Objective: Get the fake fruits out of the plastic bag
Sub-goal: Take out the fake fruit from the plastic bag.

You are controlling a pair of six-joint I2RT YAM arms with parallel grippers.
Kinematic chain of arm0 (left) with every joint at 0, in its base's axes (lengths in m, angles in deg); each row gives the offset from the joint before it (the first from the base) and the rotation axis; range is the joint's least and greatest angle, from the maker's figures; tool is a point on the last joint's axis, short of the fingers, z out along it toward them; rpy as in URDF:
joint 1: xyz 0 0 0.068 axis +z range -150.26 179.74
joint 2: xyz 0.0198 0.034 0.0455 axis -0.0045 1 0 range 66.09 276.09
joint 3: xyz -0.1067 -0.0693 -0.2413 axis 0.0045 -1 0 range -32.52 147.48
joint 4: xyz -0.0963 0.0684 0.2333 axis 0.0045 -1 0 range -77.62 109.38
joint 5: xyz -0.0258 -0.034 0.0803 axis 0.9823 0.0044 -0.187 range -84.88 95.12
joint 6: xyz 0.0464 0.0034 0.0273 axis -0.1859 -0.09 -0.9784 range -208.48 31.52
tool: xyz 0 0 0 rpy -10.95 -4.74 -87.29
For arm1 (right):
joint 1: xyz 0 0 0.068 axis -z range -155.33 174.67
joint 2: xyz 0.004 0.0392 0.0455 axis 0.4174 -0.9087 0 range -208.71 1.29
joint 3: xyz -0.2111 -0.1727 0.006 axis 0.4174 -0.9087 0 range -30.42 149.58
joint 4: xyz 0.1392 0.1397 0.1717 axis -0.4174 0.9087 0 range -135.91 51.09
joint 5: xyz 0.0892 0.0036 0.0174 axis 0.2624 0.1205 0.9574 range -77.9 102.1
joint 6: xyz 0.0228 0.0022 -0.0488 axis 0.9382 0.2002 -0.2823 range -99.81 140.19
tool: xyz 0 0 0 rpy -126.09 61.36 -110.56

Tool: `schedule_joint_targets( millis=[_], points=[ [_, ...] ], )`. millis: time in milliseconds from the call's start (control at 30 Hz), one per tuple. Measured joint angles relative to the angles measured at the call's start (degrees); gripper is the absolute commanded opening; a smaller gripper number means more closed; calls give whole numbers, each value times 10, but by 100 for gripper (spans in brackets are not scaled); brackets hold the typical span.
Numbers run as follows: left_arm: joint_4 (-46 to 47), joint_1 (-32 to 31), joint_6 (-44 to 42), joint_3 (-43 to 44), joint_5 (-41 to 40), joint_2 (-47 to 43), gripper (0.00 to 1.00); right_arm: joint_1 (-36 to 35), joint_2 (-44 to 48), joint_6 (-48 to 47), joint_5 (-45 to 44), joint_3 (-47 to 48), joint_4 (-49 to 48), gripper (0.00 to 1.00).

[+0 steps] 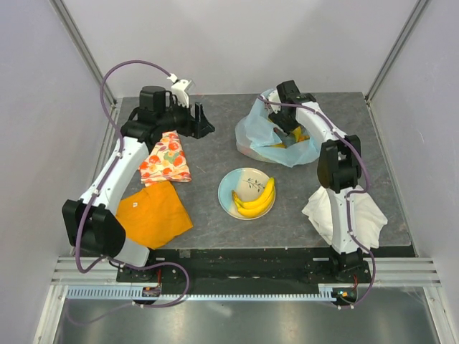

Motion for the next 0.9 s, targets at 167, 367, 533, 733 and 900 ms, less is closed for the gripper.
schedule_joint_targets(
  millis=[167,367,533,733,900],
  points=[
    [0,-7,0,0,7,15,78,0,-28,-2,-46,32,-21,71],
    [-1,-18,1,0,7,36,78,0,-48,-17,-98,32,-54,70],
    [-1,-28,1,1,7,42,78,2,-66,-26,-118,37,-76,57],
    [-1,-37,1,1,7,42,78,16,-69,-32,-136,-8,-128,75],
    [0,-38,1,1,7,42,78,29,-68,-34,-142,-15,-146,44]
  ],
)
